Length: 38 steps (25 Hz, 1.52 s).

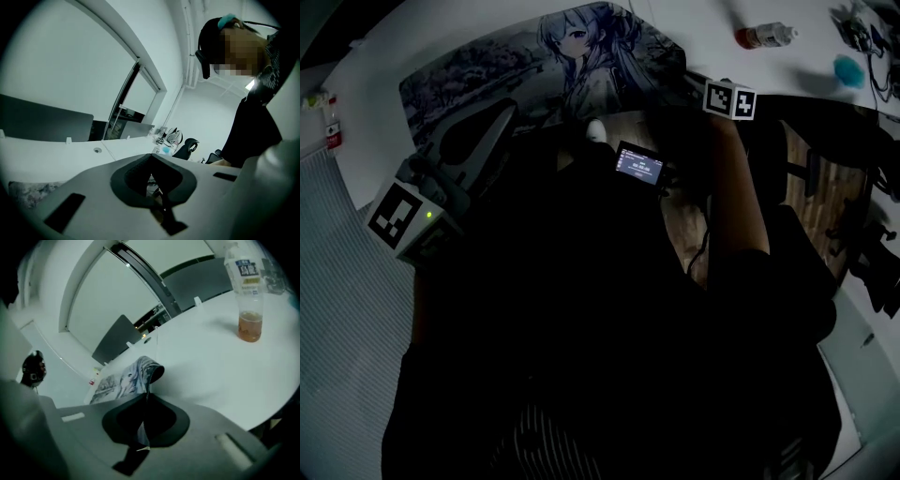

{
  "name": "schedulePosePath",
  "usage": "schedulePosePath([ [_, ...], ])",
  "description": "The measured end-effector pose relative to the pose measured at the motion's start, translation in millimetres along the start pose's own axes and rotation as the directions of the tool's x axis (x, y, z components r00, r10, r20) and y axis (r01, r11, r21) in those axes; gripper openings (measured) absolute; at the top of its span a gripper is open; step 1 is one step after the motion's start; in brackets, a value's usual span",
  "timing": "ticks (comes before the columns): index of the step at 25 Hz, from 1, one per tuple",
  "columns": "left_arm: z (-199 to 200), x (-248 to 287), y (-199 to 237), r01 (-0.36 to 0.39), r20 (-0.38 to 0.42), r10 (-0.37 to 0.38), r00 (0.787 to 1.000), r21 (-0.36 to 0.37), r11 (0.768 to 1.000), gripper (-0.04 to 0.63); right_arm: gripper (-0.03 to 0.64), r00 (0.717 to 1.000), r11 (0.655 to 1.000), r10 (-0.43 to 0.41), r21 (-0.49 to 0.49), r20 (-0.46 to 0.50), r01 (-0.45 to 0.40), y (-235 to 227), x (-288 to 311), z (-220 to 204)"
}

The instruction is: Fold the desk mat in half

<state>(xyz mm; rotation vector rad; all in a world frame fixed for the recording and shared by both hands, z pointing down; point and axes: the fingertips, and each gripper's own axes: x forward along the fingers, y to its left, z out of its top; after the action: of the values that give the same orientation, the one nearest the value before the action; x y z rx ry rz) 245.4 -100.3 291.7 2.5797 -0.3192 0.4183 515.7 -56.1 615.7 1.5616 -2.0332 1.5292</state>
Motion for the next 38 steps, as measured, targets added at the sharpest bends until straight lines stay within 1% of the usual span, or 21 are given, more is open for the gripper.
schedulePosePath([
  [2,-3,-21,10,-0.007,0.027,0.008,1.000,-0.025,1.000,0.008,0.012,0.997,0.997,0.071,-0.012,-0.007,-0.071,34,-14,-8],
  [4,2,-35,25,0.003,0.059,0.000,0.998,-0.053,0.999,0.008,0.012,0.992,0.993,0.119,-0.021,-0.029,-0.120,66,-21,-12],
  [5,7,-40,34,0.011,0.074,-0.007,0.997,-0.061,0.998,0.008,0.012,0.990,0.991,0.137,-0.009,-0.031,-0.137,80,-23,-12],
  [7,19,-47,48,0.032,0.101,-0.026,0.995,-0.062,0.998,0.008,0.012,0.985,0.983,0.174,0.059,0.001,-0.174,108,-23,-7],
  [10,29,-62,57,0.085,0.125,-0.078,0.989,-0.048,0.995,0.008,0.012,0.965,0.947,0.238,0.195,0.113,-0.256,148,-23,4],
  [12,30,-80,62,0.138,0.134,-0.131,0.982,-0.046,0.989,0.008,0.012,0.936,0.909,0.273,0.259,0.222,-0.327,177,-22,13],
  [14,28,-106,75,0.187,0.151,-0.177,0.973,-0.057,0.981,0.008,0.012,0.892,0.854,0.279,0.332,0.355,-0.400,205,-20,21],
  [16,25,-136,96,0.228,0.183,-0.209,0.961,-0.089,0.970,0.008,0.012,0.841,0.796,0.246,0.395,0.482,-0.459,224,-16,25],
  [18,17,-166,121,0.253,0.213,-0.222,0.951,-0.130,0.959,0.008,0.012,0.795,0.752,0.190,0.436,0.576,-0.495,235,-11,24],
  [20,11,-194,145,0.259,0.220,-0.225,0.949,-0.143,0.955,0.008,0.012,0.763,0.728,0.136,0.459,0.632,-0.509,242,-6,22],
  [21,12,-206,154,0.257,0.217,-0.224,0.950,-0.139,0.956,0.008,0.012,0.757,0.728,0.118,0.463,0.642,-0.506,248,-4,23],
  [22,14,-218,160,0.255,0.214,-0.223,0.951,-0.136,0.957,0.008,0.012,0.759,0.734,0.107,0.464,0.642,-0.496,256,-2,24],
  [24,20,-241,168,0.253,0.217,-0.219,0.951,-0.140,0.957,0.008,0.012,0.779,0.759,0.091,0.463,0.621,-0.457,274,1,26],
  [25,22,-251,172,0.251,0.220,-0.216,0.951,-0.145,0.957,0.008,0.012,0.792,0.778,0.081,0.459,0.605,-0.430,283,3,27],
  [27,22,-269,181,0.244,0.226,-0.206,0.952,-0.155,0.957,0.008,0.012,0.816,0.826,0.070,0.426,0.574,-0.370,302,8,33],
  [30,9,-291,197,0.228,0.254,-0.182,0.950,-0.166,0.959,0.008,0.012,0.850,0.900,0.101,0.317,0.517,-0.300,335,31,44],
  [33,-7,-304,209,0.214,0.288,-0.153,0.945,-0.194,0.957,0.008,0.012,0.895,0.954,0.164,0.163,0.416,-0.250,373,63,50],
  [35,-11,-310,213,0.222,0.313,-0.144,0.939,-0.232,0.947,0.008,0.012,0.922,0.968,0.219,0.049,0.319,-0.246,405,87,56],
  [36,-13,-314,214,0.224,0.321,-0.139,0.937,-0.245,0.943,0.008,0.012,0.936,0.971,0.228,0.012,0.267,-0.239,418,101,56],
  [38,-18,-324,220,0.200,0.326,-0.112,0.939,-0.252,0.947,0.008,0.012,0.965,0.977,0.213,-0.042,0.155,-0.209,442,136,50],
])
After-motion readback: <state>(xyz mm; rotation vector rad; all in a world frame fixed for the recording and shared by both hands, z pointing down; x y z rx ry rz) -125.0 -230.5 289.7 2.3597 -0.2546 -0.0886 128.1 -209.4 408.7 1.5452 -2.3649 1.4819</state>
